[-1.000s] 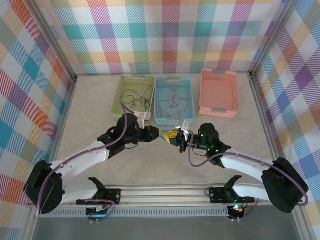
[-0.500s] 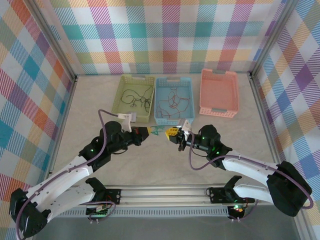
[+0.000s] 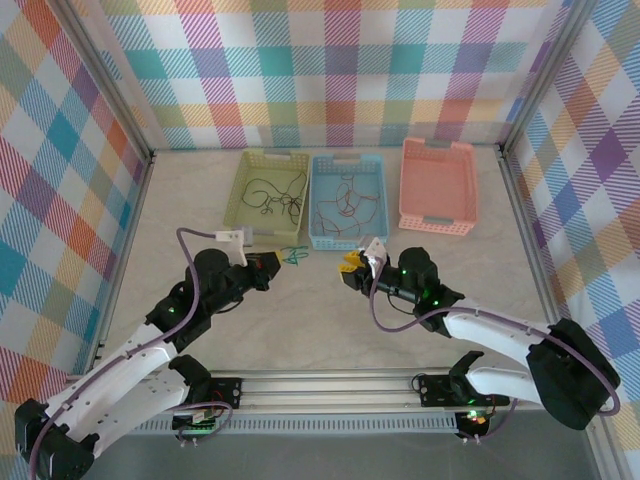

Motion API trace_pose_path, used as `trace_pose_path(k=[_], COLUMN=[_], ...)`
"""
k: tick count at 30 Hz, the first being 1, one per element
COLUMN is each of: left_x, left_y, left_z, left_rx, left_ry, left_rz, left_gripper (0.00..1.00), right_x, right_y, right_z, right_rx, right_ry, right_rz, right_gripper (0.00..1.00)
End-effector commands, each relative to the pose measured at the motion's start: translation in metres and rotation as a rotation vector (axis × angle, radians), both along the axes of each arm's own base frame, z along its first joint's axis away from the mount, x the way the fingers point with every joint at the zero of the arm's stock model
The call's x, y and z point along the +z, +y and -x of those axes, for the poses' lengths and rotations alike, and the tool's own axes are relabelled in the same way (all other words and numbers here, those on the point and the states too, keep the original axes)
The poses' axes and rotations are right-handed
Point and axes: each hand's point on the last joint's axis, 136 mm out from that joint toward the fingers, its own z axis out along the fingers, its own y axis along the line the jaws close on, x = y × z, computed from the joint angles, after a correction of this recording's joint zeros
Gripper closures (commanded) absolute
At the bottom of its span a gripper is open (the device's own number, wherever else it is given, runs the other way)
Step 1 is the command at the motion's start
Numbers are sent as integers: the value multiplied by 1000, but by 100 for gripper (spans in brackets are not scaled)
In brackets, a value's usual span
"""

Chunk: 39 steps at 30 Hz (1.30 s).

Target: Untangle the cables

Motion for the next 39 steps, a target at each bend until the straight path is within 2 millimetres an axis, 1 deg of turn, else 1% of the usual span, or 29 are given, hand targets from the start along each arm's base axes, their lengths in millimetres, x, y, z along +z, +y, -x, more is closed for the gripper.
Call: trace_pose_path(k=[1, 3, 7, 10, 11, 18, 22, 23, 28, 32, 39], left_x=[16, 16, 14, 14, 15, 21, 22, 22, 24, 22, 14], left_y=[-12, -22, -47, -56, -57, -60, -62, -62, -67, -70, -73], left_z=[4, 7, 14, 19, 20, 26, 29, 30, 33, 33, 31], left_rx=[-96, -161, -296, -346, -353, -385, -403, -406, -434, -445, -448], left_ry=[-96, -100, -80, -78, -83, -100, -97, -93, -84, -74, -42], left_rz=[-10, -10, 6, 2, 3, 11, 17, 18, 26, 26, 9], left_gripper=[100, 100, 100, 100, 100, 100, 100, 100, 100, 100, 100], right_x=[34, 41, 55, 63, 63, 55, 51, 50, 45, 45, 52], right_y=[-1, -1, 5, 10, 11, 12, 10, 10, 16, 19, 19], right_z=[13, 18, 33, 48, 50, 46, 35, 34, 33, 33, 36], right_rx=[45, 62, 157, 252, 262, 252, 193, 196, 222, 234, 248], right_ry=[-91, -96, -105, -103, -100, -81, -78, -106, -85, -81, -100], right_rz=[-75, -83, -91, -94, -91, -76, -61, -48, -41, -46, -66], right_gripper=[56, 52, 52, 53, 54, 58, 63, 63, 65, 65, 65])
